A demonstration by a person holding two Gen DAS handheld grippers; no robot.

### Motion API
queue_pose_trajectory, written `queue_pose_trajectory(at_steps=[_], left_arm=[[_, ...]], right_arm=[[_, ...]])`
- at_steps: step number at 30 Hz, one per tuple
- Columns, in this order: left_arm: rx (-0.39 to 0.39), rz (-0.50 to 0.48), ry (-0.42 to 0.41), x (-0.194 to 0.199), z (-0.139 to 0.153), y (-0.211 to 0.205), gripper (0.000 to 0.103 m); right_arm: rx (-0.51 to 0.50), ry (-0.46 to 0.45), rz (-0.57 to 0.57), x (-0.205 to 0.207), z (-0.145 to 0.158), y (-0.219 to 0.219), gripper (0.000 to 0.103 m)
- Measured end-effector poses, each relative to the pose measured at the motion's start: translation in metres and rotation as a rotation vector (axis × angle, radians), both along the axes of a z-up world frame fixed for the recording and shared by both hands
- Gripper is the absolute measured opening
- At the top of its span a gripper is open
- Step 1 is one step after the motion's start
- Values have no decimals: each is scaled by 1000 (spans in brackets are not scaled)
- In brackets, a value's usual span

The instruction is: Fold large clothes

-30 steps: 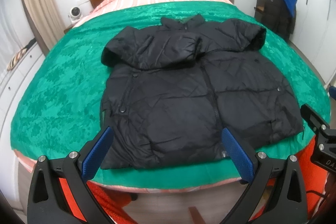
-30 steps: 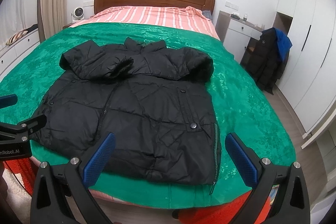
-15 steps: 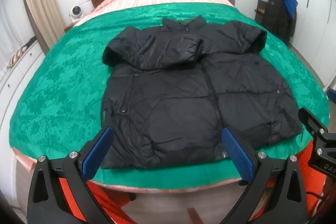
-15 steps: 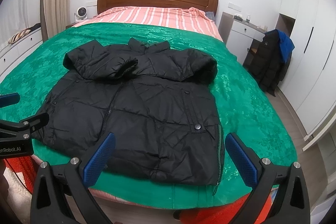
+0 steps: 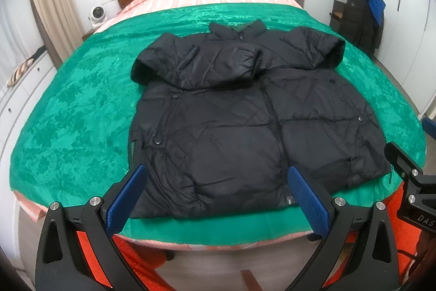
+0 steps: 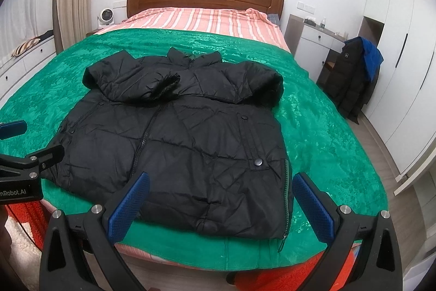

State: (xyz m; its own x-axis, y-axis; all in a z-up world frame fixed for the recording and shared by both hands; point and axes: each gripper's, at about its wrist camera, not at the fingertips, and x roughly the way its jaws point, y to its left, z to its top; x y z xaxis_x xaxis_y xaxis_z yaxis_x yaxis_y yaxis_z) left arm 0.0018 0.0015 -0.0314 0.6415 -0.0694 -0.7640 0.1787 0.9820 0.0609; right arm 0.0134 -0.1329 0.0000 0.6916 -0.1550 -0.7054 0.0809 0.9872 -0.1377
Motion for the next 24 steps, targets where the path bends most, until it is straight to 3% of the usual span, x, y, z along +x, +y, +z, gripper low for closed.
queue_pose_trajectory(at_steps=[24], left_arm=[[-37,4,37,7,-8,12,103]], right_arm=[[8,5,8,-1,-4,2,103]])
